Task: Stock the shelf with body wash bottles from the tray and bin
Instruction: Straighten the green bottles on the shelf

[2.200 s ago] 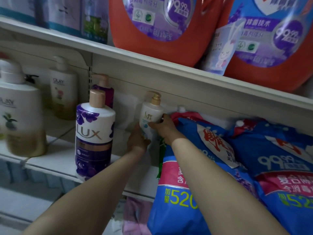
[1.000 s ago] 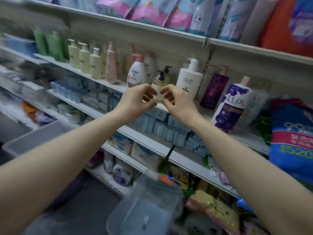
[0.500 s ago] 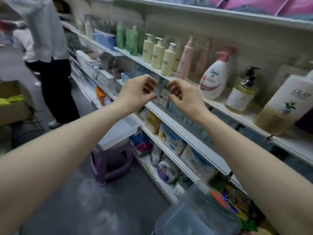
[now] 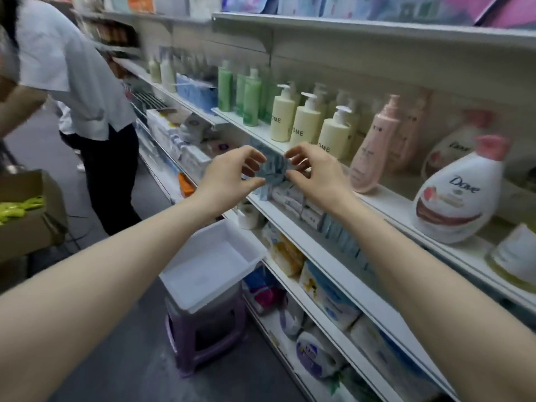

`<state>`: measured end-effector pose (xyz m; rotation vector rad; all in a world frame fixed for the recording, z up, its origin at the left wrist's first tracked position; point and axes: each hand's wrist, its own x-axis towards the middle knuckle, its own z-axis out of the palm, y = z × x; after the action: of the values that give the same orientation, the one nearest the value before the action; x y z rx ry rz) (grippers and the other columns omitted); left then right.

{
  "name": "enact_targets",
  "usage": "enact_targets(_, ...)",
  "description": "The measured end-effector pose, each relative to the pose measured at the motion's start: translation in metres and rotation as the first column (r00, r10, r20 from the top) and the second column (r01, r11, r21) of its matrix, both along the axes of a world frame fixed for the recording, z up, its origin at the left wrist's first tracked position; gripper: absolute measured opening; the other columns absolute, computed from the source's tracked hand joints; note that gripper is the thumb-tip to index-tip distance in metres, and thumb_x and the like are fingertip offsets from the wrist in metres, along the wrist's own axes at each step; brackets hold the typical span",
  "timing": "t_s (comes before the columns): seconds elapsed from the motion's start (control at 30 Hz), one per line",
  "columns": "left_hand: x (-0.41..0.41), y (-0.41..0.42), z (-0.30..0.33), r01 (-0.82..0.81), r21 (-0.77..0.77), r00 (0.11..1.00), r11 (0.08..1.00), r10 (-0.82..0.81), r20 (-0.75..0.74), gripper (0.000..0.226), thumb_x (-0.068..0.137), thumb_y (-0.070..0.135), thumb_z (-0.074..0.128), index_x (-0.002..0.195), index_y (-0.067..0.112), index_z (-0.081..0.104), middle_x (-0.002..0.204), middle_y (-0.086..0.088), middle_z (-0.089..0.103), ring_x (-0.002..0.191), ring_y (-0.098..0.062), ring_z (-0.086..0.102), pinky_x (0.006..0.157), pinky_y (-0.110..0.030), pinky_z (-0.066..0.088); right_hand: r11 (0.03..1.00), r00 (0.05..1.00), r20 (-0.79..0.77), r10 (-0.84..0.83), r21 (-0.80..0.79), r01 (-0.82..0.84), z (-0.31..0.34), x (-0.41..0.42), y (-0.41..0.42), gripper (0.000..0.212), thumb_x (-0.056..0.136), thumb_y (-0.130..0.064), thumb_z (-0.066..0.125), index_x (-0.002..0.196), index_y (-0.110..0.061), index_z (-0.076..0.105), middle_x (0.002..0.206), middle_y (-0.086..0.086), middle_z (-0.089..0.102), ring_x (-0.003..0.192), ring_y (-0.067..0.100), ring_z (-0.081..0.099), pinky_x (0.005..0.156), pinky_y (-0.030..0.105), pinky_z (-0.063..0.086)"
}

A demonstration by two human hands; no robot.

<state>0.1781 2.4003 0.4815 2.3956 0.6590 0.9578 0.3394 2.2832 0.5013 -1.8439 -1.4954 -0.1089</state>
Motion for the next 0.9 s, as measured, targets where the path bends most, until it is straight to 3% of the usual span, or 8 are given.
enact_targets(0.1,0.021,0.047,0.005,0.012,0.005,1.0,1.0,-0.012,-0.001,0.032,0.079,0.022,0.077,0.107,0.022,0.062,0.095,0.007,0.065,0.087,-0.009,0.064,0.082,-0.037,0.056,1.0,1.0,-0.022,-0.013,0.003,0.013,0.002,0.019,0.044,0.026,0.089,-0.011,0.068,0.114,-0.017,0.064,0.104,-0.001,0.063,0.088,0.012,0.062,0.076,0.018,0.05)
enact_targets(0.2,0.034,0.086,0.004,0.021,0.014,0.999,1.0,-0.022,0.027,0.031,0.079,0.022,0.078,0.106,0.023,0.063,0.094,0.007,0.065,0.086,-0.009,0.064,0.083,-0.037,0.055,1.0,1.0,-0.02,-0.019,-0.002,0.019,-0.001,0.031,0.083,0.026,0.088,-0.009,0.069,0.113,-0.016,0.064,0.102,0.0,0.064,0.086,0.013,0.062,0.071,0.01,0.046)
enact_targets(0.43,0.034,0.173,-0.004,0.021,0.005,0.997,1.0,-0.021,0.069,0.03,0.079,0.021,0.076,0.106,0.023,0.063,0.095,0.007,0.065,0.086,-0.006,0.064,0.083,-0.034,0.055,0.999,1.0,0.028,0.005,-0.04,-0.004,-0.007,0.029,0.166,0.028,0.086,-0.01,0.07,0.112,-0.018,0.063,0.103,0.001,0.065,0.088,0.014,0.064,0.082,0.035,0.056)
enact_targets(0.9,0.012,0.387,0.001,0.196,0.026,0.979,0.98,-0.197,0.057,0.029,0.08,0.02,0.076,0.107,0.021,0.065,0.096,0.004,0.067,0.086,-0.01,0.065,0.085,-0.035,0.054,0.982,0.982,0.023,-0.186,-0.025,0.186,-0.01,-0.015,0.354,0.028,0.085,-0.014,0.072,0.111,-0.02,0.063,0.101,0.0,0.064,0.085,0.016,0.063,0.08,0.039,0.055)
